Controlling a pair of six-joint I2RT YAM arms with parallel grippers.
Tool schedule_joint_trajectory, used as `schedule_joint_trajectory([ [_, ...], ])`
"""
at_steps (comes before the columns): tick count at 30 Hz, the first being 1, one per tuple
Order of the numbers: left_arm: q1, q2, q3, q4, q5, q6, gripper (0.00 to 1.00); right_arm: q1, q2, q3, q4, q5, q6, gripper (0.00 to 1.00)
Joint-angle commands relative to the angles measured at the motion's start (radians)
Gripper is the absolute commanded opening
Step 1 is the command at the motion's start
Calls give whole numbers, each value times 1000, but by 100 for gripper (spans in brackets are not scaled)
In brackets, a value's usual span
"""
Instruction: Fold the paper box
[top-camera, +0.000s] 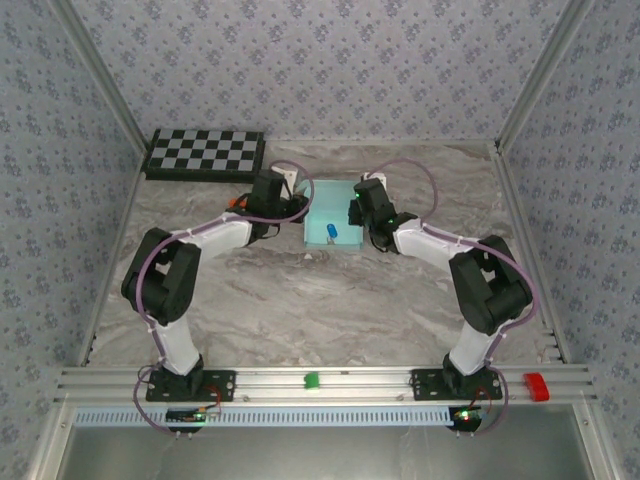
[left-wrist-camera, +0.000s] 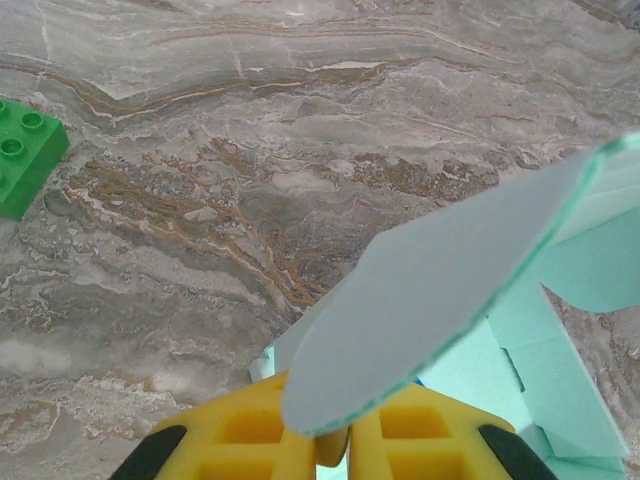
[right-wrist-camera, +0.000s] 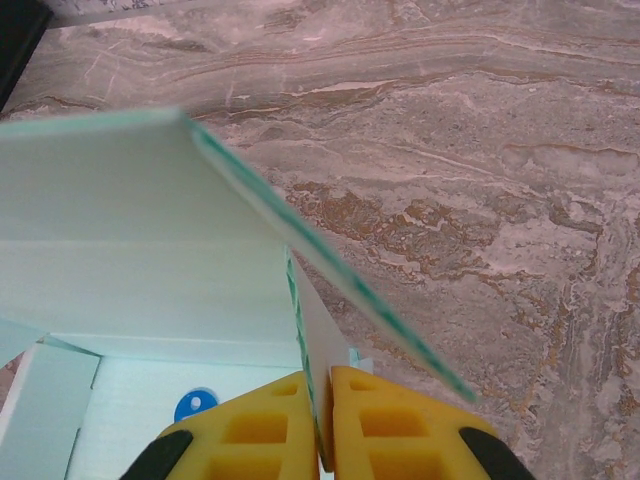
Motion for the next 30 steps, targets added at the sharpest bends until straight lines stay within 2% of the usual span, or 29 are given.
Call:
schedule_joint_trajectory([
  [1, -14, 7, -10, 42, 10, -32, 13, 11, 18, 22, 40, 16, -1, 10],
  [30, -57, 7, -94, 190, -37, -73, 20, 67, 34, -88, 239, 134, -17, 10],
])
